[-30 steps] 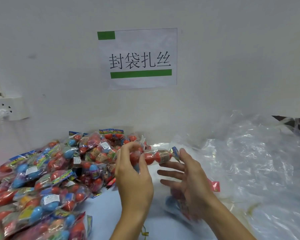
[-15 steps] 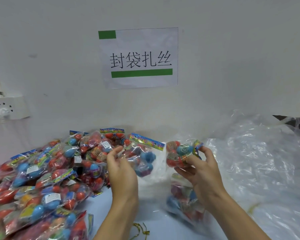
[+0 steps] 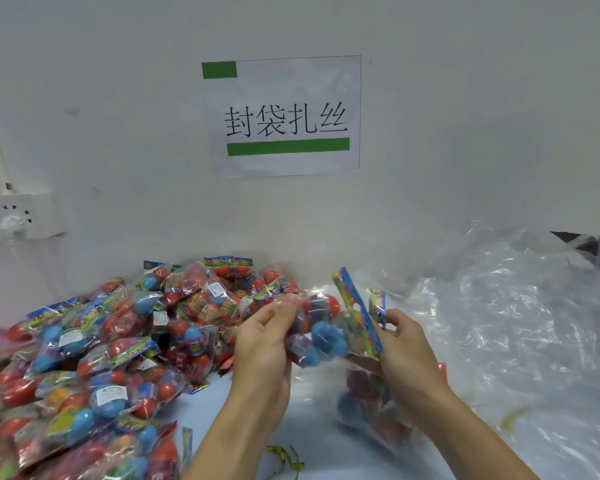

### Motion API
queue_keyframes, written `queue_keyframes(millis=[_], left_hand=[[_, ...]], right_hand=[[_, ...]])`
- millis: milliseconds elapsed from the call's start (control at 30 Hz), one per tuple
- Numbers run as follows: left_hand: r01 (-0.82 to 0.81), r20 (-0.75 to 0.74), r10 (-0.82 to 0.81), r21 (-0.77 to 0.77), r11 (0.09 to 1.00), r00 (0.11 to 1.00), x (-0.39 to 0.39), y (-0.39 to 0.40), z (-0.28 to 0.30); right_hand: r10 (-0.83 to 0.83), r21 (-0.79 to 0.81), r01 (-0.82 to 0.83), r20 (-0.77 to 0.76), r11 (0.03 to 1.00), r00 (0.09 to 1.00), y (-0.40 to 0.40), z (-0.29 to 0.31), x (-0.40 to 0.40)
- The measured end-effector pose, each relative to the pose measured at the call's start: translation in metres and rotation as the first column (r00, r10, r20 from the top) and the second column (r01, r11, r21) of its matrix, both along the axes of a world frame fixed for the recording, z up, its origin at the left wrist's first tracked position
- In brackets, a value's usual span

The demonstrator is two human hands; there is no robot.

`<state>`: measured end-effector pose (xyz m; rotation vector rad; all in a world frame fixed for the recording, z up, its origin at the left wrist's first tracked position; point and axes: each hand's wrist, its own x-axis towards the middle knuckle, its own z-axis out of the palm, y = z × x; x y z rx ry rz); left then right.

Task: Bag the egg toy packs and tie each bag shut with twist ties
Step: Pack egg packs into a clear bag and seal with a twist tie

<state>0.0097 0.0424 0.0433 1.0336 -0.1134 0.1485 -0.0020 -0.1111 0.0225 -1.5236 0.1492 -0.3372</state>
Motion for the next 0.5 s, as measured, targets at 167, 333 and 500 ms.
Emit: queue_keyframes(millis=[167,333,500], left_hand=[[-0.098,0.122,0.062,0.311,0.945,0.991,-0.002,-0.005,-0.008],[-0.226,0.195,0.145,0.501,0.835,0.97,0.0,-0.004,-0.011],[-0.203,0.197,0.11,0.549,0.811,0.974,-0.002,-0.002,-0.011]], right_hand=[[0.076,-0.058,-0.076,-0.008,0.995,0.997,0.005,-0.003,0.0],[0.09,-0.017,-0.089,0.016,0.996,0.996,0.006,0.002,-0.007],[0.23,0.041,-0.23,-0.007,0.972,0.973,0.008,0.009,-0.012]])
